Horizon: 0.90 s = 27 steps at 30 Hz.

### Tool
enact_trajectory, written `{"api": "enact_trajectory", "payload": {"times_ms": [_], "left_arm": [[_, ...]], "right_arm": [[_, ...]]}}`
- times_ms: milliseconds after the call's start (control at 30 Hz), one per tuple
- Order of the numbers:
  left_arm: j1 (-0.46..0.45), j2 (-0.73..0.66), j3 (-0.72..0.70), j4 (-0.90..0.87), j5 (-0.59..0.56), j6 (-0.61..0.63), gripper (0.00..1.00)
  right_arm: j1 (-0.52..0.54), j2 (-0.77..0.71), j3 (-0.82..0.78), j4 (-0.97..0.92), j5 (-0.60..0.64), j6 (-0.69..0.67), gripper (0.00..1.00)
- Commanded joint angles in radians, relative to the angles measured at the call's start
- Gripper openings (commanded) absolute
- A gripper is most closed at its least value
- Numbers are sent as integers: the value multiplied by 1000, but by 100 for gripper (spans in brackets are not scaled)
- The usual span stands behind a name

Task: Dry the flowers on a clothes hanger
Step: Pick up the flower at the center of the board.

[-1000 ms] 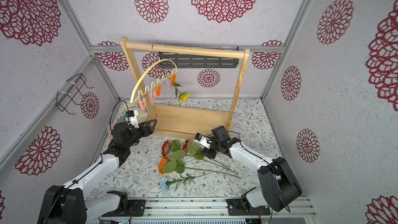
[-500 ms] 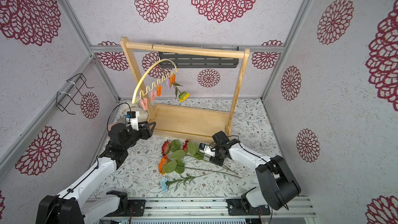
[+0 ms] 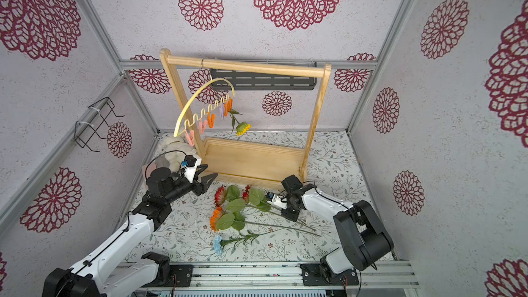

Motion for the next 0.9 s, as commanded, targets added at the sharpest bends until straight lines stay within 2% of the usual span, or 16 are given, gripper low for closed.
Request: {"api": "enact_trajectory", "payload": {"times_ms": [0,67,167,333,467,567,700,800,867], "left_arm": [[-48,-17,7,-79,57,183,62],[-94,-15,28,-149,60,288,62],[-172,11,64,-241,25,420,63],[-266,77,127,-247,-7,465,63],[-329,90,174,-220,-21,523,63],[-378,85,210,-250,-55,622,63],[-445,90,246,-338,-152,786,66],[-455,100,250,-324,-174,792,66],[-465,110,247,-305,-175,803,66]], "right_arm": [[-12,-5,36,-42,-10,7,15],[-12,-13,55,-55,-26,3,7],[-12,-37,75,-78,-61,8,2],[-15,-111,126,-117,-117,67,1],[-15,-155,204,-155,-174,188,2],[-16,-142,283,-205,-244,297,2],[-20,-87,387,-286,-413,435,2],[-20,-60,425,-338,-546,493,3],[-20,-55,445,-369,-576,530,3]]}}
